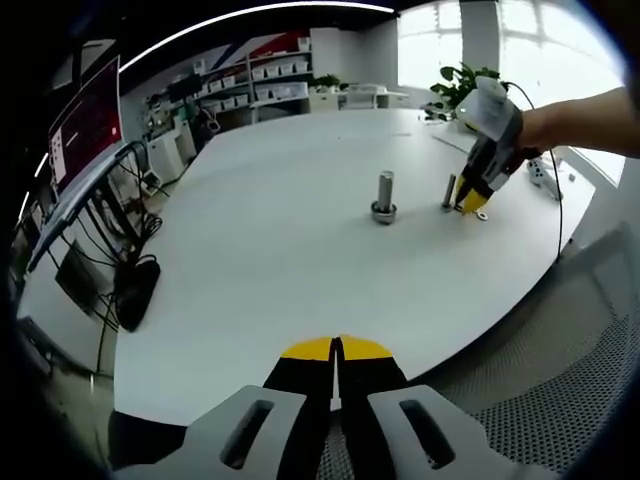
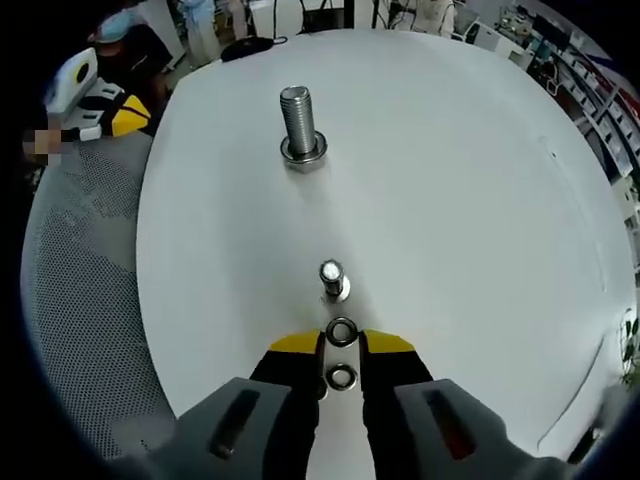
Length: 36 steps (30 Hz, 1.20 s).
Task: Place the washer onto the threaded stud by aligning its center hole with the stud, sliding it down to the base, and recovering from edge contact or off-axis alignment until the washer reaches the visible bottom stop.
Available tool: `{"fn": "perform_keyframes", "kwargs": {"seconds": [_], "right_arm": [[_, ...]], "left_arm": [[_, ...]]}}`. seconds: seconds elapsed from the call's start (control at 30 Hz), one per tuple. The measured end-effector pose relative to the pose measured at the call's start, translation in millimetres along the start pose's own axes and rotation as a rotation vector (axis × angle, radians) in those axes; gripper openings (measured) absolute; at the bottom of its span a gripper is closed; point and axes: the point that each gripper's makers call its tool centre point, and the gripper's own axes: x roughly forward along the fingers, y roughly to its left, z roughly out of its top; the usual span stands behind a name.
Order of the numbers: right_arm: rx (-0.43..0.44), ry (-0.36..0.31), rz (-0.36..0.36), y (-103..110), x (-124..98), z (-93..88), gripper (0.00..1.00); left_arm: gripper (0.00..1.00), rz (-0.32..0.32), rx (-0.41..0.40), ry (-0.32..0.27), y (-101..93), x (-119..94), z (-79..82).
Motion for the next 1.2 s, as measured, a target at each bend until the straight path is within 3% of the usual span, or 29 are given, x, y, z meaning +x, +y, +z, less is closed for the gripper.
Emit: {"fn": "perform_keyframes", "kwargs": {"seconds": [0.17, 0.47, 1.2], "right_arm": [[-0.023, 0.008, -0.002, 1, 0, 0.0, 0.15], [0.040, -0.035, -0.012, 0, -1, 0.5, 0.14], [0.080, -0.091, -0.014, 3, -18, 10.0, 0.14]], "left_arm": [[0.00, 0.001, 0.000, 0.000, -0.3, -1, 0.5], [0.00, 0.002, -0.002, -0.003, 0.3, 0, 0.7], [0.00, 0.002, -0.004, -0.001, 0.4, -1, 0.1]]}}
